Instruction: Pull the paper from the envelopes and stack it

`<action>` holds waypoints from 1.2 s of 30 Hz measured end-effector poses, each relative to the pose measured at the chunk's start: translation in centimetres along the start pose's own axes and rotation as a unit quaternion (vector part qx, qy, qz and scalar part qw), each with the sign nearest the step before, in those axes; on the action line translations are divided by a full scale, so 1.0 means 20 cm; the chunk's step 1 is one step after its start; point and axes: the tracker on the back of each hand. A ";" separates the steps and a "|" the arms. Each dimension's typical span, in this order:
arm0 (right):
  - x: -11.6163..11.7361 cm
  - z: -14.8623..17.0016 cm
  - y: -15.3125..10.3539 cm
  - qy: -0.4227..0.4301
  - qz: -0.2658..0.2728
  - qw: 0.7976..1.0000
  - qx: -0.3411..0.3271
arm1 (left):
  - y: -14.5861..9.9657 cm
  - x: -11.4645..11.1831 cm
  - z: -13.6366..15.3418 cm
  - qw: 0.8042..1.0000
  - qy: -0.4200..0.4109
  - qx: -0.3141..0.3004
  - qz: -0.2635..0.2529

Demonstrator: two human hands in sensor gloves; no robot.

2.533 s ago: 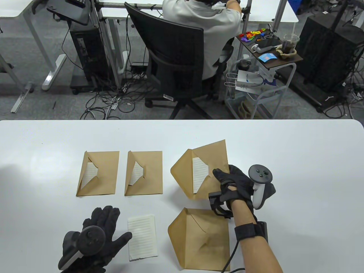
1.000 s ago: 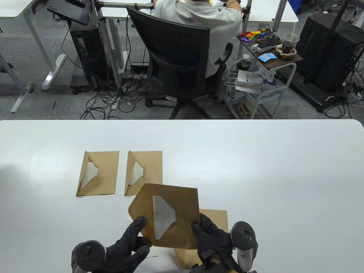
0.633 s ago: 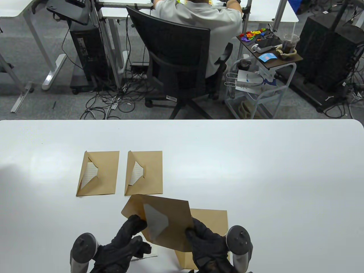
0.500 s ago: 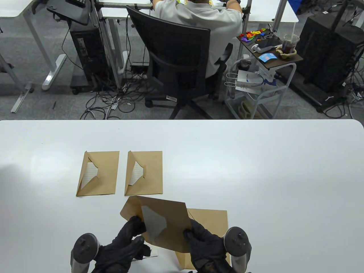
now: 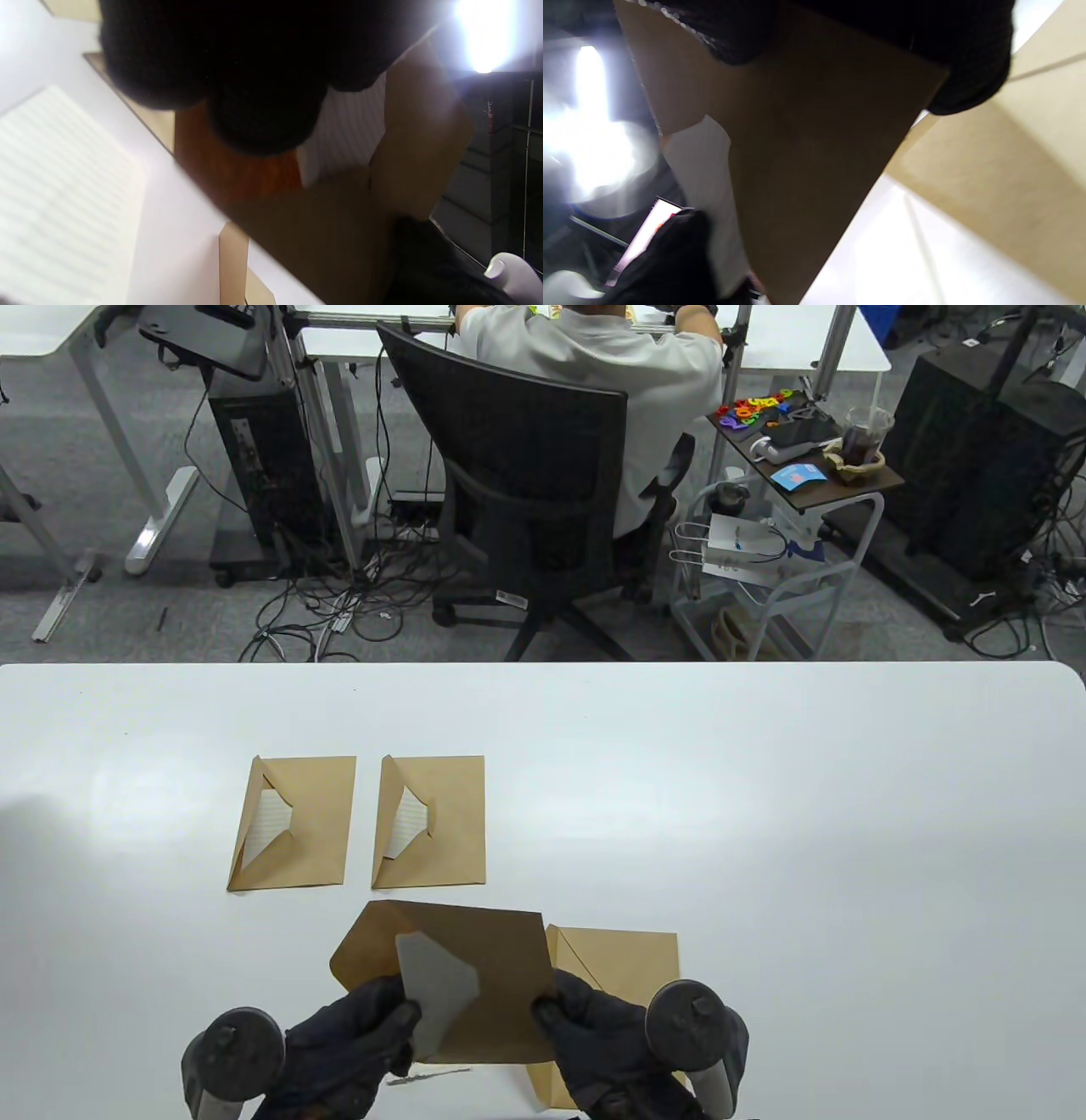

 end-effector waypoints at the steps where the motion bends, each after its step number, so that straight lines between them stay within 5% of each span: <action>1: -0.03 0.00 0.00 -0.020 0.005 1.000 -0.003 | 0.00 0.02 0.00 1.000 0.005 -0.002 -0.009; 9: -0.26 0.09 -0.01 0.071 0.110 0.989 0.061 | -0.05 0.27 0.08 0.990 -0.069 0.062 -0.105; 16: -0.38 0.13 -0.02 0.105 0.148 0.980 0.078 | -0.03 0.15 0.30 0.961 -0.108 0.256 0.015; 20: -0.38 0.13 -0.02 0.112 0.138 0.981 0.077 | -0.01 0.06 0.38 0.942 -0.097 0.312 0.073; 36: -0.39 0.15 -0.02 0.111 0.117 0.982 0.096 | -0.03 0.02 0.38 0.930 -0.017 0.350 0.115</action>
Point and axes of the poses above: the tracker on the back of each hand, its own z axis roughly to the little-finger side, its own y axis roughly from the wrist to the fingertips, x = y × z, and after that the axes turned 11 degrees about -x, right-handed
